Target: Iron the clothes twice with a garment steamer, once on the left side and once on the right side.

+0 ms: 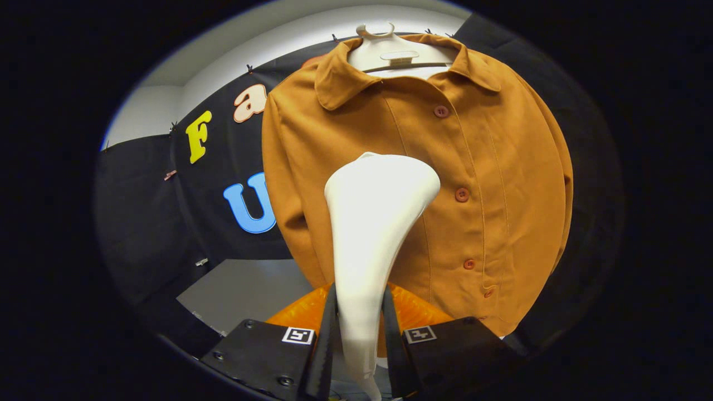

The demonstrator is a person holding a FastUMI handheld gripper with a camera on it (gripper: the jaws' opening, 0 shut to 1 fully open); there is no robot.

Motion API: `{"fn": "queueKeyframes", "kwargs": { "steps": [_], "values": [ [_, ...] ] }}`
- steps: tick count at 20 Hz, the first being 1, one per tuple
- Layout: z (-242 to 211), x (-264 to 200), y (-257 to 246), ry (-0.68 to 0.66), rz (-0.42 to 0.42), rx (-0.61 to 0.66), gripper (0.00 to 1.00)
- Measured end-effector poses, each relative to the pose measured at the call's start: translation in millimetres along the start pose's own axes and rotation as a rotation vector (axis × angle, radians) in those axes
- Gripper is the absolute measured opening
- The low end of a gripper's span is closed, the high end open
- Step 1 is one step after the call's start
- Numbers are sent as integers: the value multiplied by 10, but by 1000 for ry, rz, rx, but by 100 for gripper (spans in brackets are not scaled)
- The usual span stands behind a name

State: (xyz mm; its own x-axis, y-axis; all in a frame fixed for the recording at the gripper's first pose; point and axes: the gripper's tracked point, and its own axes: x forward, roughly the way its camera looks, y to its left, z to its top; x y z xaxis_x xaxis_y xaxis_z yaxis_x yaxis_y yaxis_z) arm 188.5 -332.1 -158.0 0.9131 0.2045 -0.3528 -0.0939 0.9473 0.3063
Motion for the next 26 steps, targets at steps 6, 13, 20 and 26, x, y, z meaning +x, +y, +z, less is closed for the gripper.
{"fn": "queueKeyframes", "kwargs": {
  "steps": [6,13,20,26],
  "values": [
    [-239,83,-189,52,-22,24,44],
    [-645,16,-358,126,-91,52,44],
    [-741,-376,-464,127,-149,89,44],
    [-1,-795,-680,-40,-215,28,44]
  ]
}}
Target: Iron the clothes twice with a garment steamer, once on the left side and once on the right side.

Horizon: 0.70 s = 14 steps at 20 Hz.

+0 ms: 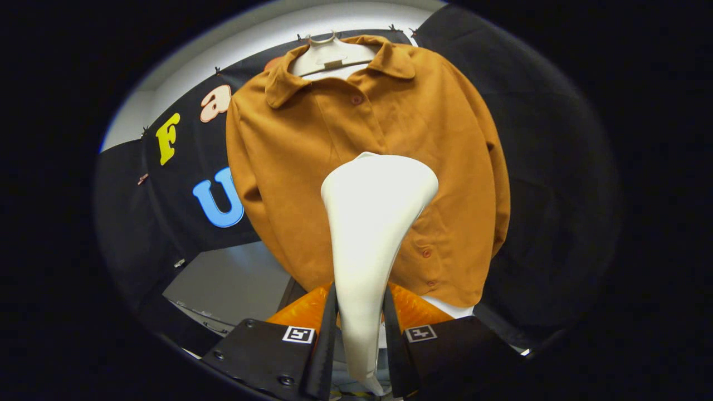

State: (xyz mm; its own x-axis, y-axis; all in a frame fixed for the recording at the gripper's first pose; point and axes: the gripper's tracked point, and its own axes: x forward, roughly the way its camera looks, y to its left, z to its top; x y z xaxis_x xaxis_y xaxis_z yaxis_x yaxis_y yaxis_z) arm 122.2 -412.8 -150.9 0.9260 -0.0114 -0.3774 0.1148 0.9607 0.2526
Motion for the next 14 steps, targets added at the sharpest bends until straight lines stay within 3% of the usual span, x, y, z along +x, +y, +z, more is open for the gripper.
{"fn": "queueKeyframes", "kwargs": {
  "steps": [7,14],
  "values": [
    [944,44,-461,-168,-28,-29,44],
    [990,473,-673,-131,66,34,44]
  ]
}}
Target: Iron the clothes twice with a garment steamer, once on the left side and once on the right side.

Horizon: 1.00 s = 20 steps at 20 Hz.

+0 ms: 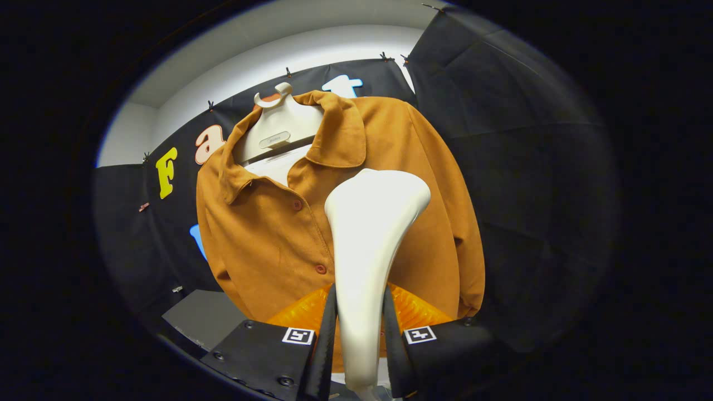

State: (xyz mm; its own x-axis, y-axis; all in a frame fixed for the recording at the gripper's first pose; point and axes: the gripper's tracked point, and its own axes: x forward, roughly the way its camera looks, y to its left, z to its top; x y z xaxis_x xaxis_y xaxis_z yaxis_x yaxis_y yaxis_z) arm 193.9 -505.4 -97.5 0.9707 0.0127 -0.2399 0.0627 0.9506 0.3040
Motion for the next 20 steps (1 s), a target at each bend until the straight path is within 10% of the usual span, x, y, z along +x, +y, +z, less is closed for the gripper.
{"fn": "queueKeyframes", "kwargs": {
  "steps": [20],
  "values": [
    [-1722,-50,-857,344,-183,106,44]
  ]
}}
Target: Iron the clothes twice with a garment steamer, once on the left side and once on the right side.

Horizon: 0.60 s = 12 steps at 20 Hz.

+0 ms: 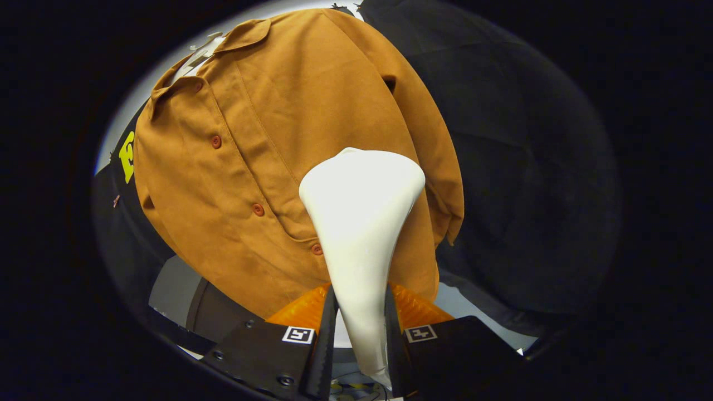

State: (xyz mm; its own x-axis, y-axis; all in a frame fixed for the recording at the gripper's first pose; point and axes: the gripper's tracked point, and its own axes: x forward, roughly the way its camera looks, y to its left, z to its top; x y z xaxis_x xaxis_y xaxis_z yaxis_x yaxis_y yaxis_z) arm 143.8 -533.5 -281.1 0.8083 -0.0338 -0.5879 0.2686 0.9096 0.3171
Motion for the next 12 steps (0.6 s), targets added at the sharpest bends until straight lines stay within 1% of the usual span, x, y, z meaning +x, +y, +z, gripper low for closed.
{"fn": "queueKeyframes", "kwargs": {
  "steps": [6,9,12],
  "values": [
    [-366,56,-194,91,-54,47,44],
    [-479,14,-265,105,-86,44,45],
    [-501,-169,-212,89,-103,31,45]
  ]
}}
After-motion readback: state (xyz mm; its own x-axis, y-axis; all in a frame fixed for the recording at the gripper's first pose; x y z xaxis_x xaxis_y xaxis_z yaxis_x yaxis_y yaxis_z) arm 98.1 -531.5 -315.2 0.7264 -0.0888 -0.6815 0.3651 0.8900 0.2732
